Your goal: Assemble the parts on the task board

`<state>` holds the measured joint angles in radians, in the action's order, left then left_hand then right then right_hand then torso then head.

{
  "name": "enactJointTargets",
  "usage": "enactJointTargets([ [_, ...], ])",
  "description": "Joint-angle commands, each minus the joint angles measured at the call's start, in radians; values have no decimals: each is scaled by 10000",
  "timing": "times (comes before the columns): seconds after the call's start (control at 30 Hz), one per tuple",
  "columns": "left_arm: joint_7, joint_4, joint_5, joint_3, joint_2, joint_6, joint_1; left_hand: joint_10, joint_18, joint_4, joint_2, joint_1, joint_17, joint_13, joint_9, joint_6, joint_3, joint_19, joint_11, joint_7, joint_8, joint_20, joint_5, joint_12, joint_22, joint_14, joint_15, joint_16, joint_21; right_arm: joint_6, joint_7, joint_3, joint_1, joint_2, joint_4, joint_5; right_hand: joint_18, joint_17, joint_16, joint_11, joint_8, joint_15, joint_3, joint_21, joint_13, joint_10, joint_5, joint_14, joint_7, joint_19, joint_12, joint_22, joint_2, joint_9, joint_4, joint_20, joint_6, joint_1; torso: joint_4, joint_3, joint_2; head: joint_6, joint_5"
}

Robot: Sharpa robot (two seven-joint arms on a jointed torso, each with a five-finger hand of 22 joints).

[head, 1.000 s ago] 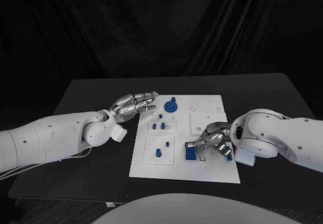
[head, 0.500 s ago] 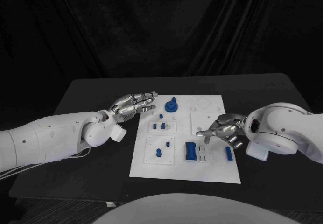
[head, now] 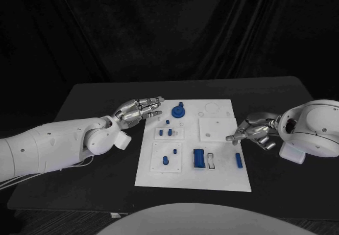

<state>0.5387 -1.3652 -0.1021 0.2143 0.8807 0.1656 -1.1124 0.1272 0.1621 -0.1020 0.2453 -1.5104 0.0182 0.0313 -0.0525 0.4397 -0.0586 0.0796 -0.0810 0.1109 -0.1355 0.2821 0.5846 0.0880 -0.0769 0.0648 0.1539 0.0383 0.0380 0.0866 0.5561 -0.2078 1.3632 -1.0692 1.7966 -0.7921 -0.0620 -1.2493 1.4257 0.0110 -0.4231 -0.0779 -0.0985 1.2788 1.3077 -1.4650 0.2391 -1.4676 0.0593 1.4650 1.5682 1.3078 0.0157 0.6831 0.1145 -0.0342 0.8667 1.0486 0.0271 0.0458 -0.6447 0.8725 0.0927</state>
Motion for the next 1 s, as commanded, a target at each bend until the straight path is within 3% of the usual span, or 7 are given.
enactJointTargets([
  [0.03, 180, -22, 25, -8, 10, 36, 14, 51, 186, 21, -28, 91, 16, 19, -17, 72, 79, 38, -40, 11, -69, 34, 40, 68, 3, 68, 24, 42, 58, 507, 582, -4, -136, -116, -53, -1081, -2, 28, -50, 68, 54, -52, -20, 14, 2631, -1058, 80, -504, -20, 195, 26, 1813, 7, -54, -70, 78, 119, 87, 7, -5, -12, 2, -13],
  [0.13, 175, -23, 25, -8, 22, 38, 14, 62, 186, 26, -32, 95, 16, 21, -18, 82, 90, 40, -47, 16, -74, 34, 40, 74, 3, 70, 18, 43, 59, 500, 653, -5, -259, -229, -79, -1381, 0, 47, -56, 85, 77, -64, -21, 26, 2631, -1058, 124, -502, -44, 198, 26, 1815, 18, -125, -98, 86, 265, 121, 12, 9, -16, 2, -26],
  [0.37, 184, 4, 25, -8, -9, 90, 18, 64, 187, 31, -35, 100, 13, 21, -18, 82, 105, 36, -54, 21, -76, 33, 43, 75, 8, 62, 10, 39, 58, 347, 710, -6, -501, -363, -59, -2048, 8, 16, -26, 295, -192, -222, 34, 104, 2631, -1058, 196, -515, -298, 215, 26, 1832, 34, -92, -164, 206, 1089, 160, -6, 16, -7, 2, -325],
  [0.53, 186, 34, 25, -7, -16, 106, 22, 64, 187, 31, -35, 100, 13, 21, -18, 82, 105, 36, -54, 21, -76, 33, 43, 75, 8, 62, 10, 39, 58, 325, 742, -7, -632, -349, -66, -2550, 12, 36, -27, 414, -518, -326, 147, 130, 2631, -1058, 17, -513, -434, 218, 26, 1836, 45, 185, -82, 305, 1339, 20, -2, 14, -8, 2, -339],
  [0.7, 191, 53, 25, -7, -21, 114, 27, 64, 187, 31, -35, 100, 13, 21, -18, 82, 105, 36, -54, 21, -76, 33, 43, 75, 8, 62, 10, 39, 58, 320, 769, -7, -759, -329, -39, -2856, 12, 62, -37, 456, -608, -364, 229, 124, 2631, -1058, -176, -509, -473, 213, 26, 1832, 56, 286, 14, 346, 1397, -106, -12, 14, -15, 2, -290],
  [0.8, 189, 59, 25, -7, -21, 122, 30, 64, 187, 31, -35, 100, 13, 21, -18, 82, 105, 36, -54, 21, -76, 33, 43, 75, 8, 62, 10, 39, 58, 321, 779, -7, -845, -297, -5, -2952, 20, 98, -51, 459, -520, -371, 284, 157, 2631, -1058, -328, -503, -467, 221, 26, 1841, 81, 248, 104, 363, 1368, -204, 8, 9, -4, 2, -264],
  [1.0, 185, 71, 25, -7, -14, 126, 34, 59, 186, 38, -33, 104, 12, 19, -15, 71, 128, 33, -65, 29, -73, 31, 46, 71, 13, 56, 2, 36, 56, 321, 789, -7, -959, -213, 54, -3018, 22, 165, -74, 359, 287, -301, 417, 146, 2631, -1058, -604, -496, -343, 213, 26, 1835, 100, -403, 266, 319, 1450, -283, -3, 11, -6, 2, -282],
])
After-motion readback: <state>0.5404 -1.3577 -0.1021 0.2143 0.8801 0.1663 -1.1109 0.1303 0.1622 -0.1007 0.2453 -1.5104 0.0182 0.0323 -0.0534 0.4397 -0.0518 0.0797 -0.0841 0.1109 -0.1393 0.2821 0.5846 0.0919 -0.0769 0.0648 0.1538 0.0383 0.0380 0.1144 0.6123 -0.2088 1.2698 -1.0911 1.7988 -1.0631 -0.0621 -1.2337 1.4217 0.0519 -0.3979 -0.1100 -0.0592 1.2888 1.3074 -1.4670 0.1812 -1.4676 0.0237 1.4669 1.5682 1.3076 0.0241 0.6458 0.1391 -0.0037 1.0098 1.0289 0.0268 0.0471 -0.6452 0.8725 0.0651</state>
